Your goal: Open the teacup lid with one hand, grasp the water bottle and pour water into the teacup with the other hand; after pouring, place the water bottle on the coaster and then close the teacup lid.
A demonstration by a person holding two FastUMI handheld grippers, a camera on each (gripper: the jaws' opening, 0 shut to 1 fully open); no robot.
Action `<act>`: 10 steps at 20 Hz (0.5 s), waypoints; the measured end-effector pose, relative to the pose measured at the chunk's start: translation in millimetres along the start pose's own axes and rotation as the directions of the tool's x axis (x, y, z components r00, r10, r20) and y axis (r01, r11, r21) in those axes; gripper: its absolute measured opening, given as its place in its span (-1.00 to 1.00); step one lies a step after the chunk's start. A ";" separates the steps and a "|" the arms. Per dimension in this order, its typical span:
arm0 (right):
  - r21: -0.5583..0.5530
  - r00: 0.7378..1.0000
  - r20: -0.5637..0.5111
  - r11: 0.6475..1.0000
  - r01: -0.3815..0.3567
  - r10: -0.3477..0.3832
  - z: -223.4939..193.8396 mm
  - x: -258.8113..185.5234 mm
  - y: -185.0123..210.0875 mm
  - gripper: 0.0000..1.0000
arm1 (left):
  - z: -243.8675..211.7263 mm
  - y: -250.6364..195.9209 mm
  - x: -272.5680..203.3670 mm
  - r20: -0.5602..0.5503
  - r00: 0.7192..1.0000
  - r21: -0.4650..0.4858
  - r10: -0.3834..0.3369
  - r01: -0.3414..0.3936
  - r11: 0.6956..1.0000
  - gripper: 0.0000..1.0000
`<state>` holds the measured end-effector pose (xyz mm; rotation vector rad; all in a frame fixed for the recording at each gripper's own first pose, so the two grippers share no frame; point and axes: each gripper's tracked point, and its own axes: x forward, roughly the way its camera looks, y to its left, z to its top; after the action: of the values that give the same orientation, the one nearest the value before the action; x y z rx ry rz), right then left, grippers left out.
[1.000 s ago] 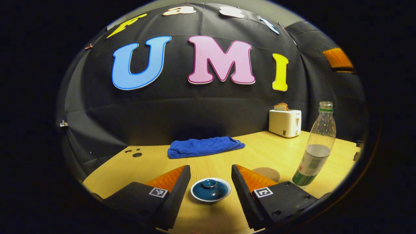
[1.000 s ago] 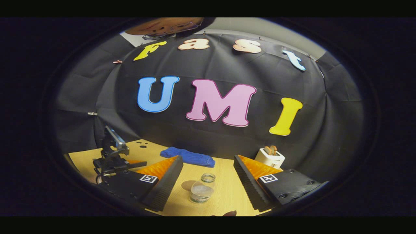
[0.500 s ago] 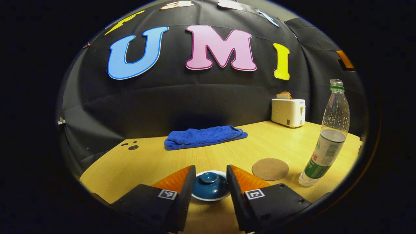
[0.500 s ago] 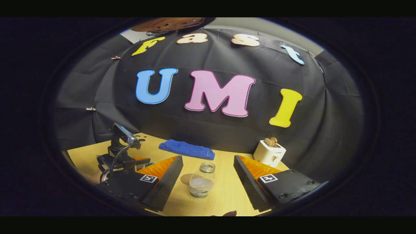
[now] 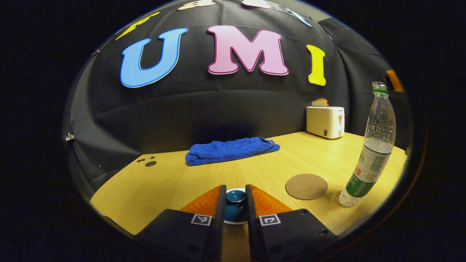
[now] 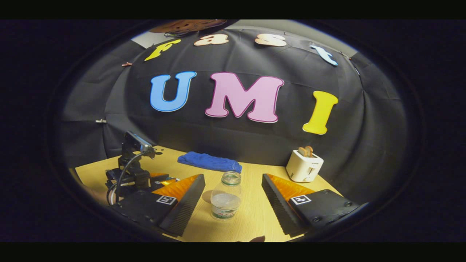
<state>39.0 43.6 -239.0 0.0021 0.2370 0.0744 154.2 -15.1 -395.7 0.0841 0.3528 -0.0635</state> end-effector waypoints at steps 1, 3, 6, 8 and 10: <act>0.000 1.000 -0.008 1.000 -0.003 0.003 -7.8 0.4 0.8 0.93 | -1.4 0.4 -0.3 -0.008 1.000 -0.002 -0.001 0.001 1.000 -0.36; -0.001 1.000 -0.023 1.000 -0.018 0.018 -20.7 1.5 7.3 0.95 | 3.8 -1.2 -2.1 -0.003 1.000 -0.020 -0.010 0.010 1.000 -0.36; 0.007 0.998 -0.043 0.999 -0.034 0.035 -41.8 7.3 14.0 0.95 | 13.4 -2.3 -5.5 0.020 1.000 -0.002 -0.014 0.014 1.000 -0.36; 0.028 0.998 -0.057 0.999 -0.035 0.036 -53.0 12.4 14.4 0.94 | 18.8 -3.4 -4.3 0.037 0.999 0.013 -0.018 0.017 1.000 -0.36; 0.034 0.998 -0.062 0.999 -0.027 0.029 -56.6 15.5 11.5 0.95 | 17.0 -4.6 -1.3 0.034 0.999 0.028 -0.021 0.020 0.999 -0.36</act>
<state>39.9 55.8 -297.6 0.0357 0.3008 0.0983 158.4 -21.2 -379.7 0.1066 0.3190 -0.0902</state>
